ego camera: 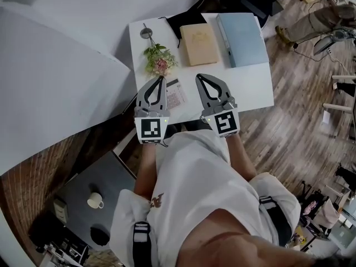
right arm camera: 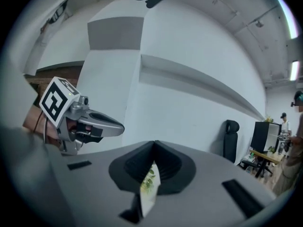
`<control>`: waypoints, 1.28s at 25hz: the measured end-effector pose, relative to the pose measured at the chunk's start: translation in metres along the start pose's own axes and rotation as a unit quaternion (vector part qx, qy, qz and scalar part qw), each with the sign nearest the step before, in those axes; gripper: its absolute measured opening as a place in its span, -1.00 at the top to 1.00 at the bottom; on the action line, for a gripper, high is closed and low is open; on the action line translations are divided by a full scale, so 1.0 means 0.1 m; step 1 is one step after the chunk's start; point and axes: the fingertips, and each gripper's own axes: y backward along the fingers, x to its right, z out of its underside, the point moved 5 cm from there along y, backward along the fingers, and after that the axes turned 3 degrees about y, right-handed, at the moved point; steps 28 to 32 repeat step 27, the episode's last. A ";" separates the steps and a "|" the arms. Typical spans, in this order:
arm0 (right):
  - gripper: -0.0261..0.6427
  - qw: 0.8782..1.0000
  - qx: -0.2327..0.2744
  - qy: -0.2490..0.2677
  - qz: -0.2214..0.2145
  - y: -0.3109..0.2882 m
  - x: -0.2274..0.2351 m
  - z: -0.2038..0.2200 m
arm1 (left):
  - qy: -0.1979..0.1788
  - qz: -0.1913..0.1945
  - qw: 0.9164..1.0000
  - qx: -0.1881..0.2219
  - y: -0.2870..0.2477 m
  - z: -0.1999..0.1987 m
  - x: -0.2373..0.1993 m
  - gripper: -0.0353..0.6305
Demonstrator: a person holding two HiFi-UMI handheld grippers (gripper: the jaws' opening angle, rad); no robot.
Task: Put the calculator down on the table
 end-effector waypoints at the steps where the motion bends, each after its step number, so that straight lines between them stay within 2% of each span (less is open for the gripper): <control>1: 0.90 1.000 0.003 0.000 -0.002 0.01 -0.01 -0.03 | -0.005 0.000 1.000 0.005 0.03 -0.03 0.00 0.88; 12: 0.91 1.000 -0.006 -0.017 -0.010 0.04 -0.12 -0.01 | -0.023 -0.005 1.000 0.013 0.19 -0.03 0.00 0.88; 32: 0.90 1.000 0.006 -0.001 -0.009 0.03 -0.25 -0.18 | -0.035 -0.008 0.999 0.030 0.35 -0.11 -0.10 0.88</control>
